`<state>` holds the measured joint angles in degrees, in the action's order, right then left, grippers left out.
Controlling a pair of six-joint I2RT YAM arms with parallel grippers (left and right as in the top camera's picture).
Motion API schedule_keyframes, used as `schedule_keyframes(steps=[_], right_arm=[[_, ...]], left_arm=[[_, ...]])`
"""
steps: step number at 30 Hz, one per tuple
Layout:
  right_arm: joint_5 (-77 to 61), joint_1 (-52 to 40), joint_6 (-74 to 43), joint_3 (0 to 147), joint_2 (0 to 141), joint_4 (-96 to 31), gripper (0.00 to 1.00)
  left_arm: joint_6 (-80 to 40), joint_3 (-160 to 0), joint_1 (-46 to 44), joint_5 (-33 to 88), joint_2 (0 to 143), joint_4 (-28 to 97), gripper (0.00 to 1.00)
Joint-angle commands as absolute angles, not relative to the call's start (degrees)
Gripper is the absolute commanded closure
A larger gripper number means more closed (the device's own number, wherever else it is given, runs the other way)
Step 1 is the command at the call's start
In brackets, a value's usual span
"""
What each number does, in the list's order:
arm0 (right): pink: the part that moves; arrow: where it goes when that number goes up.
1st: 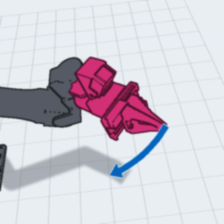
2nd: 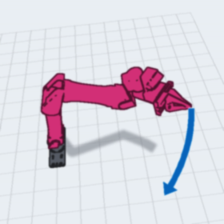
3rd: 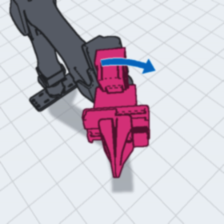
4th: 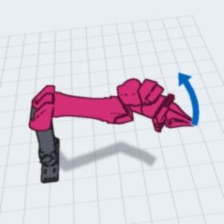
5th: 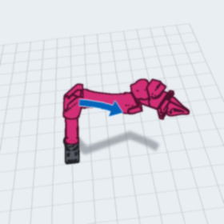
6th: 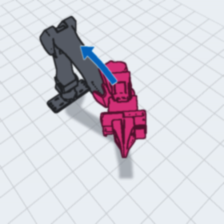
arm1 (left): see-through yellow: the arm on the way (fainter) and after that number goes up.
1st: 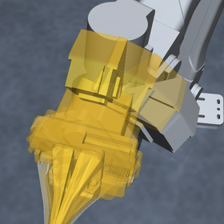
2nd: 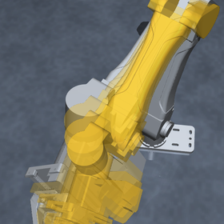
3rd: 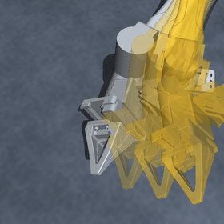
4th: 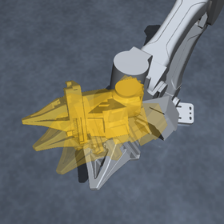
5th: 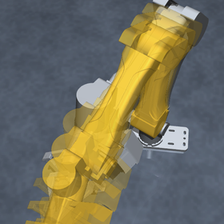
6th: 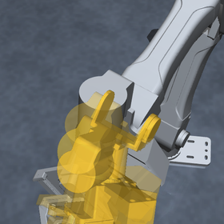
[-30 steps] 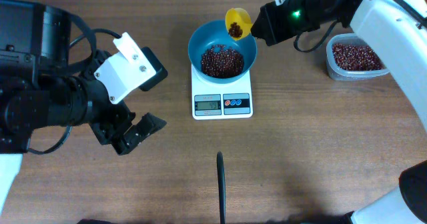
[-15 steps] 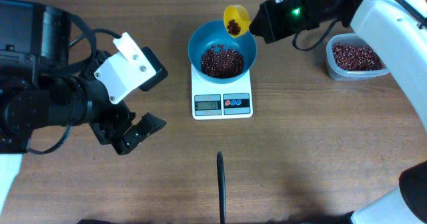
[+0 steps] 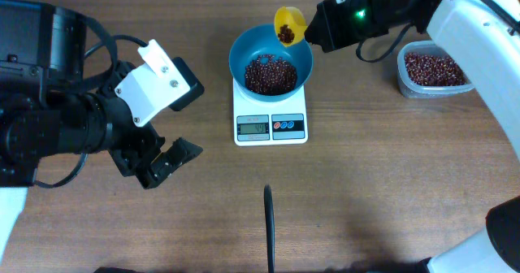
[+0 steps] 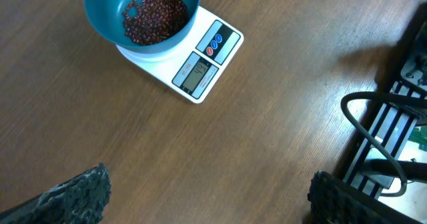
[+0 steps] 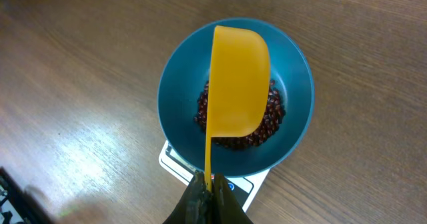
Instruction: Scoop item into bowl and weigh 50g on scale
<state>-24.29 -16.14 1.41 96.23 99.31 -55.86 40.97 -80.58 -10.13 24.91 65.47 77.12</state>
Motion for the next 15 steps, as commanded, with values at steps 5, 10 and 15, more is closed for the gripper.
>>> schedule_keyframes(steps=[5,10,15], right_arm=[[-23.1,-16.9,0.3,98.0,99.2,-55.5,0.96],[-24.5,-17.4,-0.3,98.2,99.1,-56.1,0.96],[-25.2,-17.3,-0.3,97.8,99.2,-56.5,0.96]], left_arm=[[41.9,-81.6,-9.8,25.7,65.5,77.1,0.01],[41.9,-81.6,-9.8,25.7,65.5,77.1,0.01],[41.9,-81.6,-9.8,25.7,65.5,77.1,0.01]])
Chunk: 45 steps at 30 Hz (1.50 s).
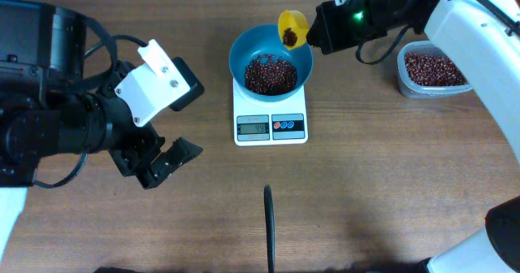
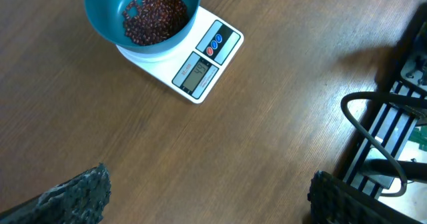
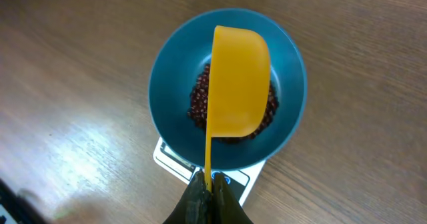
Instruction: Scoop item into bowl and weigh 50g on scale
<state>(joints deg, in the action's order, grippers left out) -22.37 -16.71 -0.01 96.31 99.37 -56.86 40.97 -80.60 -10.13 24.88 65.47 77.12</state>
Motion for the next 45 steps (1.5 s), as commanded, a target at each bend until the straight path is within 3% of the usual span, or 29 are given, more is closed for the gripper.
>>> schedule_keyframes(steps=[1,21,23,30,37,39,45], right_arm=[[-25.0,-17.3,-0.3,97.8,99.2,-56.6,0.96],[-19.7,-17.3,1.1,97.5,100.9,-56.5,0.96],[-27.7,-17.3,-1.0,97.7,100.7,-54.3,0.96],[-20.8,-17.4,-2.0,97.7,101.0,-54.7,0.96],[-22.9,-17.7,-2.4,98.1,101.3,-55.3,0.96],[-17.0,-17.7,-1.0,97.6,101.8,-55.8,0.96],[-20.8,-17.6,-0.9,98.6,101.2,-55.6,0.96]], left_arm=[[41.9,-81.6,-9.8,25.7,65.5,77.1,0.01],[41.9,-81.6,-9.8,25.7,65.5,77.1,0.01],[41.9,-81.6,-9.8,25.7,65.5,77.1,0.01],[41.9,-81.6,-9.8,25.7,65.5,77.1,0.01],[41.9,-81.6,-9.8,25.7,65.5,77.1,0.01],[41.9,-81.6,-9.8,25.7,65.5,77.1,0.01],[41.9,-81.6,-9.8,25.7,65.5,77.1,0.01]])
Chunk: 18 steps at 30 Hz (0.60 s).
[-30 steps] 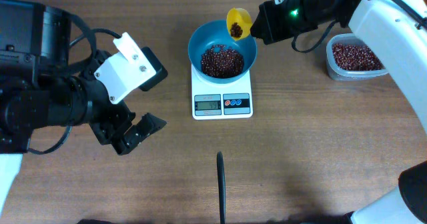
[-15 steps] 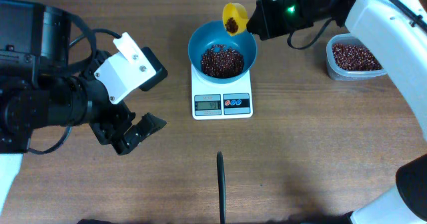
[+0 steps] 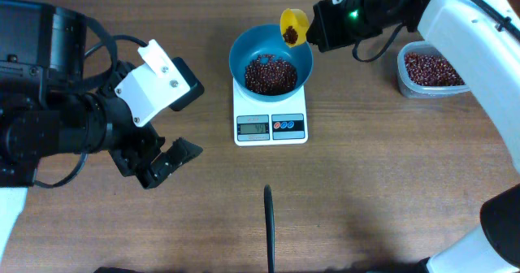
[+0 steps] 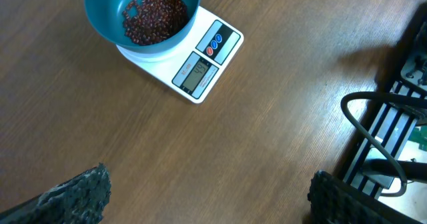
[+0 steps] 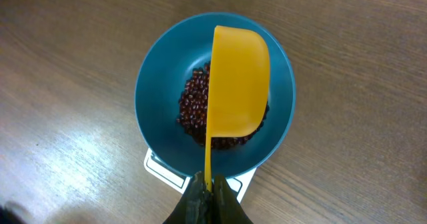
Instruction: Scoop item into bowl and weigh 50g on scale
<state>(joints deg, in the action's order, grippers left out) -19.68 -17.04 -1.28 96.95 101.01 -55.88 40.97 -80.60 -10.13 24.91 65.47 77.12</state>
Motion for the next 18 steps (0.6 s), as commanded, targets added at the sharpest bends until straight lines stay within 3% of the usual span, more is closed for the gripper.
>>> schedule_keyframes(steps=[1,18], right_arm=[[-18.0,-17.6,-0.4,98.5,101.4,-56.9,0.96],[-19.6,-17.6,0.6,98.7,102.7,-56.0,0.96]], left_arm=[[41.9,-81.6,-9.8,25.7,65.5,77.1,0.01],[41.9,-81.6,-9.8,25.7,65.5,77.1,0.01]])
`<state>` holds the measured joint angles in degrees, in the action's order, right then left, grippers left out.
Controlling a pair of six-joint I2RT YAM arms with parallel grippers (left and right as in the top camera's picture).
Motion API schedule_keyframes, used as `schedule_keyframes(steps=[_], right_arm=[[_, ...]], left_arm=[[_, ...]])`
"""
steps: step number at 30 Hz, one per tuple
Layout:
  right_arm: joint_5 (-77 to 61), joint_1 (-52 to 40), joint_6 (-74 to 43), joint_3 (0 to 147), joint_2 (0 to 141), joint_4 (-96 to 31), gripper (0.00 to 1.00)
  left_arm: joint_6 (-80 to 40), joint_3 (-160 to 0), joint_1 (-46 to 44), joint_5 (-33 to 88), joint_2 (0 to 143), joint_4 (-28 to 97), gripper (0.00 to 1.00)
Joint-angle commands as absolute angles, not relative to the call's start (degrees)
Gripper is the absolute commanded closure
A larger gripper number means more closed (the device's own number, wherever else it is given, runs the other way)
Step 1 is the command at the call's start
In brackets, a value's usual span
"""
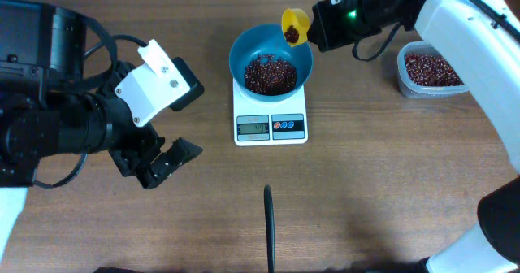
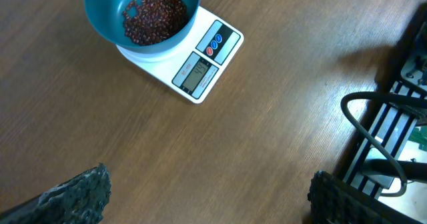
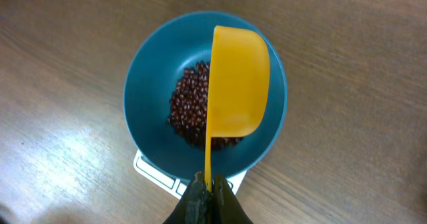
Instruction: Scoop item into bowl and weigh 50g on scale
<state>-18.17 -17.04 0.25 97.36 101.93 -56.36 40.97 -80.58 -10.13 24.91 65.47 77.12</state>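
A blue bowl (image 1: pixel 270 58) holding dark red beans (image 1: pixel 270 75) stands on a white digital scale (image 1: pixel 270 120). My right gripper (image 3: pixel 207 181) is shut on the thin handle of a yellow scoop (image 3: pixel 237 81), which hangs over the bowl's far right rim (image 1: pixel 292 26) with a few beans in it. In the right wrist view the scoop's back hides part of the beans (image 3: pixel 190 101) in the bowl (image 3: pixel 150 127). My left gripper (image 1: pixel 166 161) is open, low over the table at the left, well clear of the scale (image 2: pixel 193 61) and bowl (image 2: pixel 141 14).
A clear tub of red beans (image 1: pixel 431 68) sits at the right, under my right arm. A thin dark rod (image 1: pixel 269 228) lies at the front centre. Black cables and a frame (image 2: pixel 383 137) show at the right of the left wrist view.
The scoop and my right gripper have shifted slightly toward the bowl's far right rim. The left arm has not moved.
My right gripper held the scoop with beans over the bowl's right rim throughout. At each moment it stood a little further back and to the right over the bowl. The left gripper stayed open at the left the whole time.
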Motion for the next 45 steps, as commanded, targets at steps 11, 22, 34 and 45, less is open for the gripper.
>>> schedule_keyframes(steps=[11,22,34,45], right_arm=[[-19.5,-17.6,1.0,99.0,102.3,-57.6,0.96],[-20.9,-17.7,1.0,100.2,102.5,-58.2,0.96],[-22.6,-16.9,0.8,101.7,101.5,-59.5,0.96],[-25.6,-15.7,-1.0,101.2,102.4,-59.7,0.96]], left_arm=[[41.9,-81.6,-9.8,25.7,65.5,77.1,0.01],[41.9,-81.6,-9.8,25.7,65.5,77.1,0.01],[41.9,-81.6,-9.8,25.7,65.5,77.1,0.01],[41.9,-81.6,-9.8,25.7,65.5,77.1,0.01]])
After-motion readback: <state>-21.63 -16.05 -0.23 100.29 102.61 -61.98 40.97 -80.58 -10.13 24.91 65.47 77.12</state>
